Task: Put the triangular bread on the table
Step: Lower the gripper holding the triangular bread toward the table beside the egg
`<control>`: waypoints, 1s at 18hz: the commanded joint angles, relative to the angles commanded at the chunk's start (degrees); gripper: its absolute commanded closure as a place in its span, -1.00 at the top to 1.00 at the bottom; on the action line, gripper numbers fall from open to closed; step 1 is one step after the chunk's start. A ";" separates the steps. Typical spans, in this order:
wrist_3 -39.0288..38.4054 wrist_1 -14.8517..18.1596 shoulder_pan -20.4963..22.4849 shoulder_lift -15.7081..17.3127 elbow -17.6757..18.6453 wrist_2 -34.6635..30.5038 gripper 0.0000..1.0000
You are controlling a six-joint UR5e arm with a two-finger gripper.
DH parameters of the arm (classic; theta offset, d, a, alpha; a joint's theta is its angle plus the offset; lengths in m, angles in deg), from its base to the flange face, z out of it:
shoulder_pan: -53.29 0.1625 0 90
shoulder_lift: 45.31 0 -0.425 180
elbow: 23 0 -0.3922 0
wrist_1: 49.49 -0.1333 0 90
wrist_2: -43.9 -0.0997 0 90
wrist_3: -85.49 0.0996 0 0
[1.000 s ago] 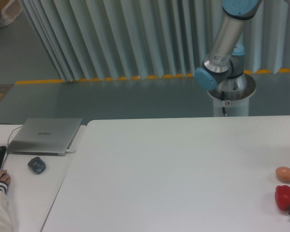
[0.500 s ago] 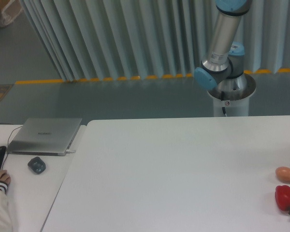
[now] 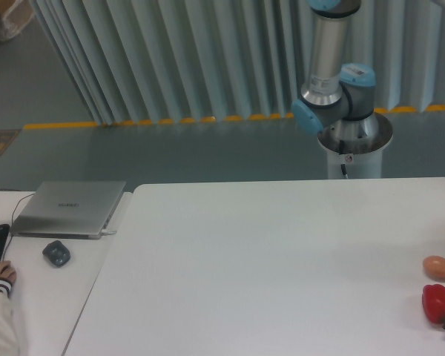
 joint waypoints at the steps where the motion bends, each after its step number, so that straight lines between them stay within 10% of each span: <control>1: -1.85 0.00 -1.58 0.09 0.09 0.00 -1.00; 16: -22.78 -10.72 -19.79 -8.96 2.03 -7.74 -1.00; 18: -22.70 -10.64 -19.79 -8.79 2.03 -7.74 -0.61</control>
